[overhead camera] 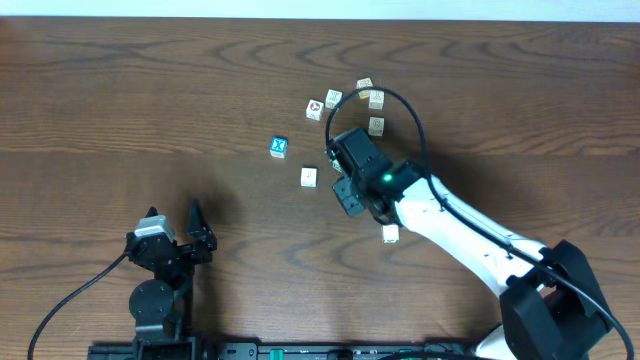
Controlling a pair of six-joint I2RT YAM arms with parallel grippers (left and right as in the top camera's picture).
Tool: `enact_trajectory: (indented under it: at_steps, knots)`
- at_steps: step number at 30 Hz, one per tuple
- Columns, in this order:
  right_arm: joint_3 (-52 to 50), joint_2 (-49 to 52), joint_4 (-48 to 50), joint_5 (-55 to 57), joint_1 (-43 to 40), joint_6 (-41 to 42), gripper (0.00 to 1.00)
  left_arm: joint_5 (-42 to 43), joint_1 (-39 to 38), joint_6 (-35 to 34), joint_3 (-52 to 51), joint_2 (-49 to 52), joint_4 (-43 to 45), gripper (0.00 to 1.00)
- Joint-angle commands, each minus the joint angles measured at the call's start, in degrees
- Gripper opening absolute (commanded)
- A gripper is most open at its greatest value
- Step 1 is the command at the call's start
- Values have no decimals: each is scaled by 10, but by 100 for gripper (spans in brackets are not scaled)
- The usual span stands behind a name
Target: Lift 4 blocks
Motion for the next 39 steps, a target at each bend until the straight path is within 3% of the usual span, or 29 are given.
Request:
enact_trajectory:
  at_steps: [1,8,26,33,39]
  knots:
    - [36,-11,-38,58,1,10,23,-14,-2,1,-7,0,-28,74]
    - [76,-33,-136,86,-43,56,11,-14,-2,1,-7,0,-28,74]
    - [64,-336,-287,18,-259,61,11,-14,-2,1,-7,0,-28,74]
    - [-43,-395,-301,11,-260,116,12,-14,-2,1,-7,0,-28,75]
    - [-177,-403,-200,-56,-260,185,12,-14,-2,1,-7,0,-28,74]
